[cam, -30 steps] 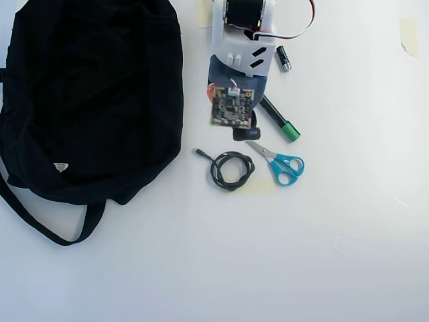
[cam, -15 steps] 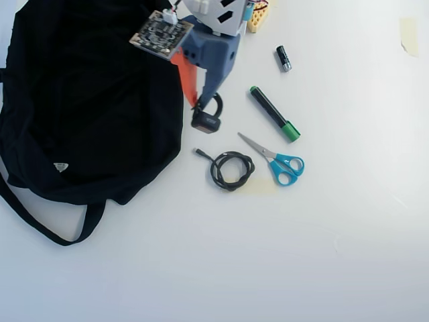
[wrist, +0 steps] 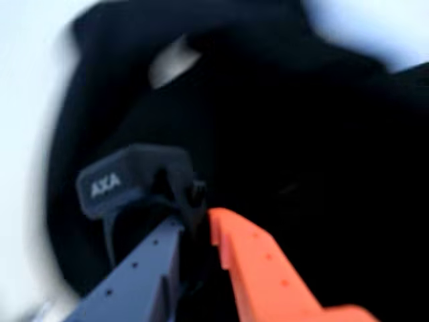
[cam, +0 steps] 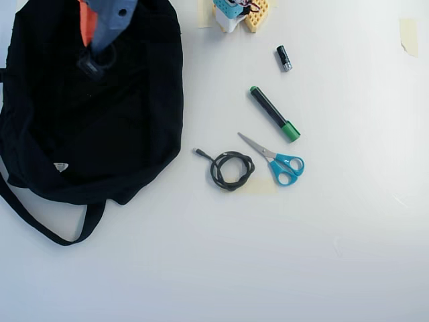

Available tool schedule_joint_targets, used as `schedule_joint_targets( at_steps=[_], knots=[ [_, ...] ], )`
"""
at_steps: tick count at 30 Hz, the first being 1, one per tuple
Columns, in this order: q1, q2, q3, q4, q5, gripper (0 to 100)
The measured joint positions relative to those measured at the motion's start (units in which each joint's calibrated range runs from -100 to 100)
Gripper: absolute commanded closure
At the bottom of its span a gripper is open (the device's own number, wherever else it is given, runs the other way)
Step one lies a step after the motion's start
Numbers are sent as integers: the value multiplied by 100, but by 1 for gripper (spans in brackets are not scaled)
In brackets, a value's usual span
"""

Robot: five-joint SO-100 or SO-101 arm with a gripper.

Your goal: Put the bike light into the black bag

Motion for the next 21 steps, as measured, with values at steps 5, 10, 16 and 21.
schedule_joint_targets(
  at_steps=[5, 10, 16, 21],
  knots=[
    [1212, 623, 613, -842, 5, 98],
    [1837, 1303, 1289, -1451, -112, 98],
    [1896, 1320, 1965, -1451, -337, 74],
    [1653, 1005, 1981, -1142, -527, 60]
  ],
)
